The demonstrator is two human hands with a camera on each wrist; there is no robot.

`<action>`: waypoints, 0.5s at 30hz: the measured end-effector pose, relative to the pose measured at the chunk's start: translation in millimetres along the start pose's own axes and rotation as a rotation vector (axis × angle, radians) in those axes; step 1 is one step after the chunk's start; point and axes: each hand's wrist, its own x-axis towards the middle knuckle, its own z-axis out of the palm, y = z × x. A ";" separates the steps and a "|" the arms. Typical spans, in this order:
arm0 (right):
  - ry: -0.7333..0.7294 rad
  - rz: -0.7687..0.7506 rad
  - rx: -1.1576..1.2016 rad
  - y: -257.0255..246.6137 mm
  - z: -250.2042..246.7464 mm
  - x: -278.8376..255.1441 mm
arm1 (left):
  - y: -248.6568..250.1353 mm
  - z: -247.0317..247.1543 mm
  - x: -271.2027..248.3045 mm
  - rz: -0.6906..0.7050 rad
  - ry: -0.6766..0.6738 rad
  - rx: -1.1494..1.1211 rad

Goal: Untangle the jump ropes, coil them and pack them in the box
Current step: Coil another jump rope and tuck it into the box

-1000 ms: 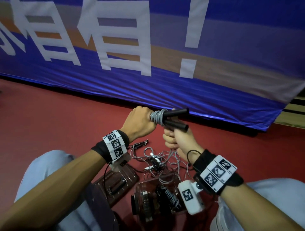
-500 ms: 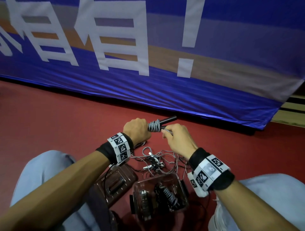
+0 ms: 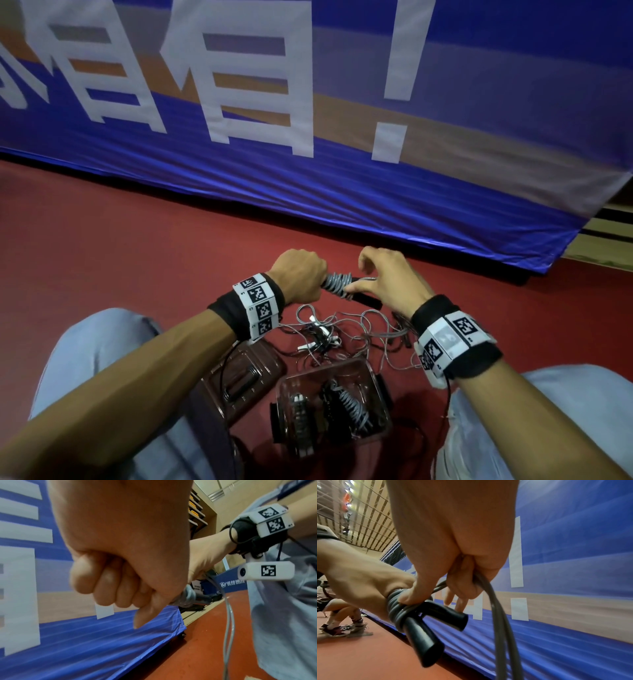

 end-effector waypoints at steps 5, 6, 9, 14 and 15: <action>-0.211 -0.001 0.031 4.9 4.3 4.7 | -11.4 -7.4 -3.5 0.175 0.046 0.163; -0.256 -0.009 0.045 5.2 3.9 4.5 | -13.1 -9.3 -4.4 0.205 0.047 0.185; -0.378 -0.040 0.126 -1.5 4.3 -0.4 | -19.3 -13.6 -5.5 0.308 0.077 0.252; -0.635 0.009 0.358 -19.5 -3.8 -1.5 | -33.2 -15.9 -3.6 0.453 0.257 0.215; -0.672 0.012 0.406 -21.4 -5.8 -0.8 | -35.5 -14.3 -2.4 0.483 0.309 0.184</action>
